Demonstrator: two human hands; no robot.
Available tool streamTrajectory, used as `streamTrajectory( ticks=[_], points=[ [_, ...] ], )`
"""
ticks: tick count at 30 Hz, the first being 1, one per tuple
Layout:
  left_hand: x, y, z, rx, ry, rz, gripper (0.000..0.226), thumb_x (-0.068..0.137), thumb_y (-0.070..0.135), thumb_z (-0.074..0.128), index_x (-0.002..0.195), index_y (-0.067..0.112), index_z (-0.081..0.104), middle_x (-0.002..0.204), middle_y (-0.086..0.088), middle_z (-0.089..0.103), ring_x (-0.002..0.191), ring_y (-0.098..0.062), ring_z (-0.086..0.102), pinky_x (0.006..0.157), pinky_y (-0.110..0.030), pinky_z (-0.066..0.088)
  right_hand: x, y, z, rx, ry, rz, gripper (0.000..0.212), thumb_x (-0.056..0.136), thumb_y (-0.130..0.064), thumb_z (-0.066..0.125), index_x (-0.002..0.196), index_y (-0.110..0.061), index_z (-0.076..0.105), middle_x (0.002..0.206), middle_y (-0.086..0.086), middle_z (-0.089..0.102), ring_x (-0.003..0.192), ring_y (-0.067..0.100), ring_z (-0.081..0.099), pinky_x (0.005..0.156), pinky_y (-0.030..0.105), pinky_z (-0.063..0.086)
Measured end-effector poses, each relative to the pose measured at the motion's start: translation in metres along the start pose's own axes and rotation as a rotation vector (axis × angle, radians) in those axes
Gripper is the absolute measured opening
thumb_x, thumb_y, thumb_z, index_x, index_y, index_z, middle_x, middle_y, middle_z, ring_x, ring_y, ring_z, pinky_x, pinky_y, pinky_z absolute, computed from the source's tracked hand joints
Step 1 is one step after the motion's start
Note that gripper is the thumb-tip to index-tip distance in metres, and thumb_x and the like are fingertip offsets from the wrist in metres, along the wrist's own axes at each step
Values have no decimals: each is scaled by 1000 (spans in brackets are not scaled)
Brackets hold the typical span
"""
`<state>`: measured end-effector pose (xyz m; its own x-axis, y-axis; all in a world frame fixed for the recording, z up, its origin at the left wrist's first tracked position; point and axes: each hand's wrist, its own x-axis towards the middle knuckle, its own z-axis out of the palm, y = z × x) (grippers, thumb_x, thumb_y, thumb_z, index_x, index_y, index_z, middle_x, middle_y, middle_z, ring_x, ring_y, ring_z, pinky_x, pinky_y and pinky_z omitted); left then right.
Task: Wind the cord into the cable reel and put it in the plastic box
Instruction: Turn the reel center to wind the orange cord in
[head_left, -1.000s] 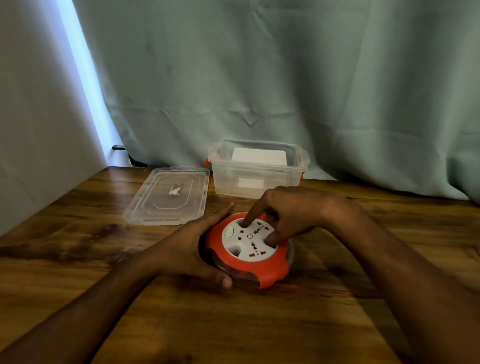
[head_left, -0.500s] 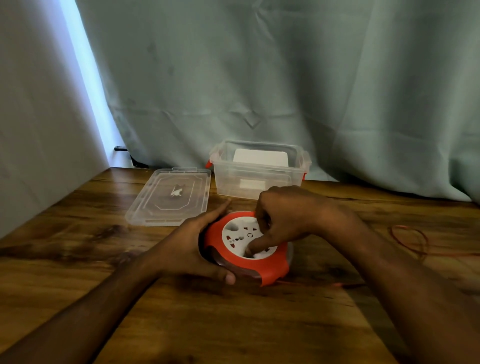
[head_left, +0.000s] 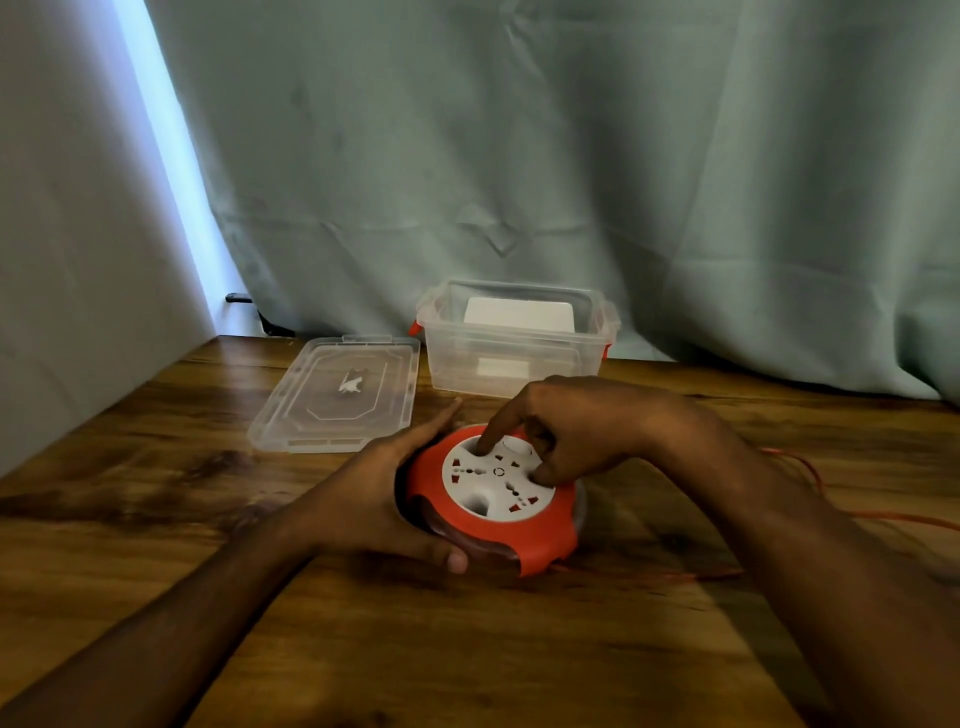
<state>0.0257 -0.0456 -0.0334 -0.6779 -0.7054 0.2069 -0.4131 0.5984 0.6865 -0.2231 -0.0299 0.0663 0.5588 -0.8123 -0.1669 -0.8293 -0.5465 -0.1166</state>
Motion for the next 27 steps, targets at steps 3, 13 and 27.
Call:
streamTrajectory(
  ticks=[3,13,27],
  points=[
    [-1,1,0,-4,-4,6,140,50,64,95,158,51,8,153,39,32,140,11,36,112,-14,38,1,3,1,27,-11,2,61,88,-24,77,139,-48,55,86,-32,37,70,-2,48,57,13,37],
    [0,3,-1,6,17,-45,141,45,71,93,157,50,10,157,31,33,143,4,37,118,-31,40,0,4,2,-41,50,52,61,74,-54,83,131,-44,63,88,-28,41,73,-3,48,56,15,35],
    [0,4,-1,7,3,-54,143,45,71,93,159,49,7,155,35,32,142,9,35,116,-21,38,7,-1,8,-87,62,91,47,66,-76,75,79,-34,60,108,-10,70,89,10,66,57,21,46]
  ],
)
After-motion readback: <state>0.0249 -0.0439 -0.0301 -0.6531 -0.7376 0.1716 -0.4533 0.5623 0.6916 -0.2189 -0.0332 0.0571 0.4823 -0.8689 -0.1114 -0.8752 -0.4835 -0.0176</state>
